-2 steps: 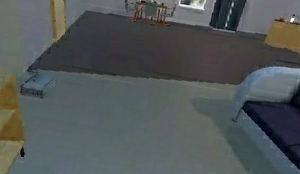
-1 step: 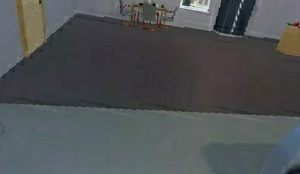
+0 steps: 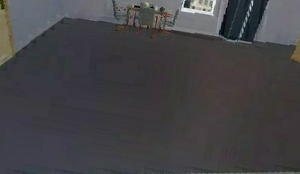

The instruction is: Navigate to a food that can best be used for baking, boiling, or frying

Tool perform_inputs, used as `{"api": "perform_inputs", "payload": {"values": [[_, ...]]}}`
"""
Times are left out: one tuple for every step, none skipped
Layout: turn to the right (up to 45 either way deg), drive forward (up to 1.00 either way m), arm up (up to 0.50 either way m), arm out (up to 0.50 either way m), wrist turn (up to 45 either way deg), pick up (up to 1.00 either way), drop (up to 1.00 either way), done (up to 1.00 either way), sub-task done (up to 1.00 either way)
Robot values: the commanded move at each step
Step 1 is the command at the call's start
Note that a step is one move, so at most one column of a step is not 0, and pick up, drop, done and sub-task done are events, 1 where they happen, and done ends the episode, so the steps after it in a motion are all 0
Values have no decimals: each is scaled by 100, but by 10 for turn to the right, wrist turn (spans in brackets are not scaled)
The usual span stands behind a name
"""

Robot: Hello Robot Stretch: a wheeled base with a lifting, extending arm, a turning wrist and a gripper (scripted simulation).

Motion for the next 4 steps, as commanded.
{"api": "perform_inputs", "payload": {"values": [[0,100,0,0,0,0,0,0,0],[0,100,0,0,0,0,0,0,0],[0,100,0,0,0,0,0,0,0],[0,100,0,0,0,0,0,0,0]]}}
